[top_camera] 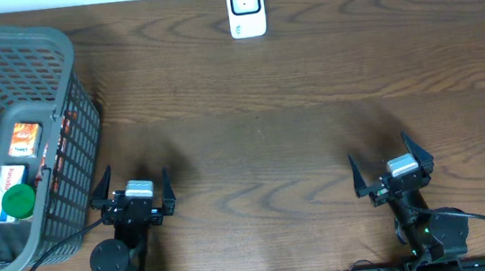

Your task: Scan the item barcode

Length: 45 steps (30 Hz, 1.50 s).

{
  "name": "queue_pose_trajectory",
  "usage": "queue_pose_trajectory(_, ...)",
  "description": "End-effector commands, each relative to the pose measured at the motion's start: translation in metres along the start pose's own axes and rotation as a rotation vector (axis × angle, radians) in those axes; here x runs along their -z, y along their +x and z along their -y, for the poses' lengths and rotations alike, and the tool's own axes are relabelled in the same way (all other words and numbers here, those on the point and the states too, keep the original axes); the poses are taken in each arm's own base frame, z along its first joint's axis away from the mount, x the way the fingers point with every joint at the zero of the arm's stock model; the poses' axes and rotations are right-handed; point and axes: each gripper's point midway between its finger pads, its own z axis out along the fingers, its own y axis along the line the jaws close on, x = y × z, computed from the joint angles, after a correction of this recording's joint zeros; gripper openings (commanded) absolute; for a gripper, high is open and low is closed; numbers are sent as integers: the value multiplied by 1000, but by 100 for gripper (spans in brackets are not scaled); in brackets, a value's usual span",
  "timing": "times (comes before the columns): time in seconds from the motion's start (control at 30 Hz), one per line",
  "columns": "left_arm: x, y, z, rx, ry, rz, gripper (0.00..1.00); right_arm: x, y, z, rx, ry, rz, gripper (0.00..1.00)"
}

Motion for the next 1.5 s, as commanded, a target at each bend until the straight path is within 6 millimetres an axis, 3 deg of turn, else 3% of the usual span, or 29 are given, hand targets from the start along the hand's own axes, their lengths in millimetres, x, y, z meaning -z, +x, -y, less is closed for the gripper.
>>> queue_pose_trajectory(0.0,0,14,4,7,14,-45,99,0,1,2,-13,7,0,99)
queue_pose_trajectory(0.57,0,11,5,22,24,-35,99,0,1,2,-13,7,0,99)
queue_pose_trajectory(0.67,1,6,22,186,122,-18,98,0,1,2,-13,7,0,99)
queue_pose_trajectory(0.77,9,-5,50,214,297,2,98,0,1,2,-13,7,0,99)
queue_pose_trajectory(0.93,16,-16,58,243,363,3,98,0,1,2,-13,7,0,99)
queue_pose_trajectory(1.07,27,-45,63,295,436,15,98,0,1,2,-13,7,0,99)
queue_pose_trajectory(1.23,36,-92,54,304,456,-11,99,0,1,2,-13,7,0,99)
queue_pose_trajectory(1.37,38,-137,49,361,500,-89,99,0,1,2,-13,7,0,99)
queue_pose_trajectory(1.47,50,-176,62,386,657,-131,99,0,0,2,-13,7,1,99)
